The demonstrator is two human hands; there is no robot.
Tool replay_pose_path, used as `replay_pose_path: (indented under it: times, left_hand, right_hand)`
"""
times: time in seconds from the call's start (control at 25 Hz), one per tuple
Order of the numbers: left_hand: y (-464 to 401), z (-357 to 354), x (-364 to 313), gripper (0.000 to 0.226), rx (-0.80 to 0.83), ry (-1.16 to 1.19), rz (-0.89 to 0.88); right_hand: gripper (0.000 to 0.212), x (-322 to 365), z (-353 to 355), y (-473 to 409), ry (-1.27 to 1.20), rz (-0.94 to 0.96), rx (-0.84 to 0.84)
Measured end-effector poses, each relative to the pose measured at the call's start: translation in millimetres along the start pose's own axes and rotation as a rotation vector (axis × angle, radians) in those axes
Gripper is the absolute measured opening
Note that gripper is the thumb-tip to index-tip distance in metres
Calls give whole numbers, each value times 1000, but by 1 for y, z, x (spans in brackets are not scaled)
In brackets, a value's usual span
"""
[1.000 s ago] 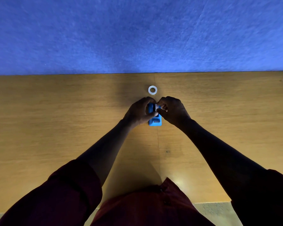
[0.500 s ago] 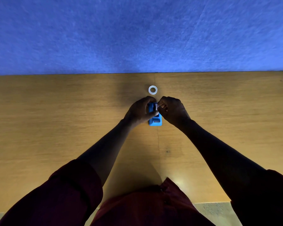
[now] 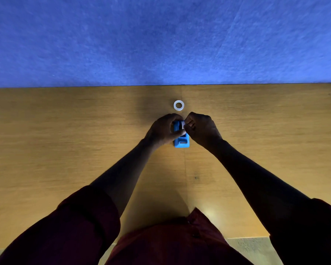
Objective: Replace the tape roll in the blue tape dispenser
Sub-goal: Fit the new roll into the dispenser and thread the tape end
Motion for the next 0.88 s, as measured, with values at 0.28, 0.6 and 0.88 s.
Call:
replay_pose_path:
  times: [0.28,0.6,0.88]
  left_hand:
    - [0,-2,-2,50,-3,-42,-9]
    - [0,-1,4,50,31,16,16]
    - [1,-3,3,69,-16,-28,-3]
  right_hand:
    - [11,1,0,1,4,18,-35]
    - [12,1,-1,1,4,11,-37]
    - [22,-2,-5,3,-39,-9,-32]
Point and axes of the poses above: each hand's wrist, its own y-axis away from the middle knuckle, its own z-axis out of the back of the hand, x = y × z, the point moved 5 cm from there along -y, towards the middle knuckle, and after that the axes turned 9 degrees about y, right-handed, at the moved point
